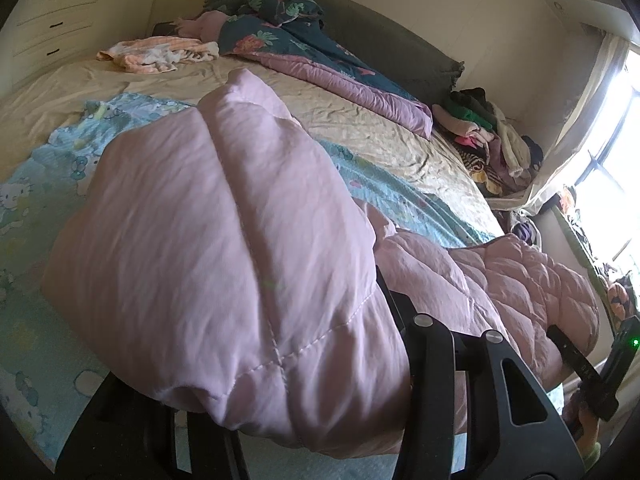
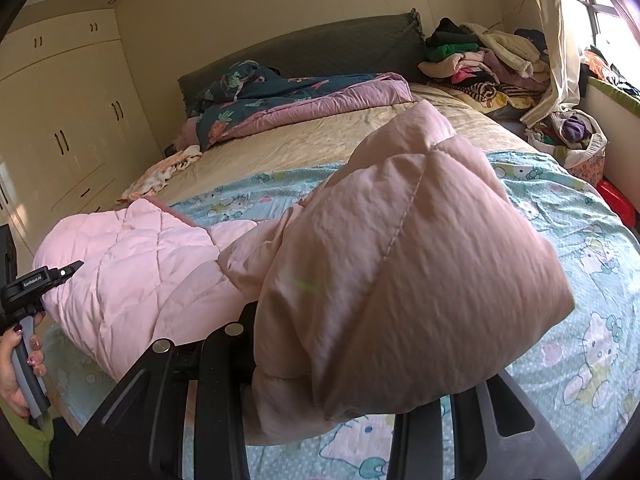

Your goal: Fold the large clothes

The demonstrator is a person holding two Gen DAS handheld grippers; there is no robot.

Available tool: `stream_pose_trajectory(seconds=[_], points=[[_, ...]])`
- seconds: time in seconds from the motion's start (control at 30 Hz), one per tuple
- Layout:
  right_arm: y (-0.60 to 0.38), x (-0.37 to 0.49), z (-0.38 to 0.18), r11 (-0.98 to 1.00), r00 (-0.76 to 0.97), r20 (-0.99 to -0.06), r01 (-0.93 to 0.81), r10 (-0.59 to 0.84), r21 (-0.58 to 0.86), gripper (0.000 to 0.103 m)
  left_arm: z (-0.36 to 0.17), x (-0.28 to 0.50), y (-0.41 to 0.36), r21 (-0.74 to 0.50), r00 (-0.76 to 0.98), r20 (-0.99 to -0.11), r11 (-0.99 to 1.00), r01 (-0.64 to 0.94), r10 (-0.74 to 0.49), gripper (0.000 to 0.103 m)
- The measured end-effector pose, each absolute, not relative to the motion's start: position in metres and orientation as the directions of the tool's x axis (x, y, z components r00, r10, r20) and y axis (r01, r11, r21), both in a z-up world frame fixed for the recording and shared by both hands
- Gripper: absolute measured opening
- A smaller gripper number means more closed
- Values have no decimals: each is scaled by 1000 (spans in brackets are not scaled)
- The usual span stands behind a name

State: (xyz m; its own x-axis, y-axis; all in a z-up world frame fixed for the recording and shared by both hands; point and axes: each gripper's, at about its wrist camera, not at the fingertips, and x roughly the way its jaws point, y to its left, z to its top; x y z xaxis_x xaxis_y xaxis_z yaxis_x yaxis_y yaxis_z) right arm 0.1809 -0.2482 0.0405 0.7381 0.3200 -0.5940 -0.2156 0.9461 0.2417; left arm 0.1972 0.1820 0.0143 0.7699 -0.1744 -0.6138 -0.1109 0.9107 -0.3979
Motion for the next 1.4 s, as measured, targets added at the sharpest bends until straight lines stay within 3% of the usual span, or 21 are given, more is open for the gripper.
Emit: stream_pose_trajectory(seconds=[0.83, 1.4], points=[[-251, 140, 22, 956, 732, -618, -179, 287, 232, 33, -22, 149, 195, -386, 750, -634, 917, -97, -187, 39], [-259, 133, -19, 958, 698, -663, -126, 271, 258, 40, -51, 130, 195, -376, 740, -651, 919, -121, -169, 46]])
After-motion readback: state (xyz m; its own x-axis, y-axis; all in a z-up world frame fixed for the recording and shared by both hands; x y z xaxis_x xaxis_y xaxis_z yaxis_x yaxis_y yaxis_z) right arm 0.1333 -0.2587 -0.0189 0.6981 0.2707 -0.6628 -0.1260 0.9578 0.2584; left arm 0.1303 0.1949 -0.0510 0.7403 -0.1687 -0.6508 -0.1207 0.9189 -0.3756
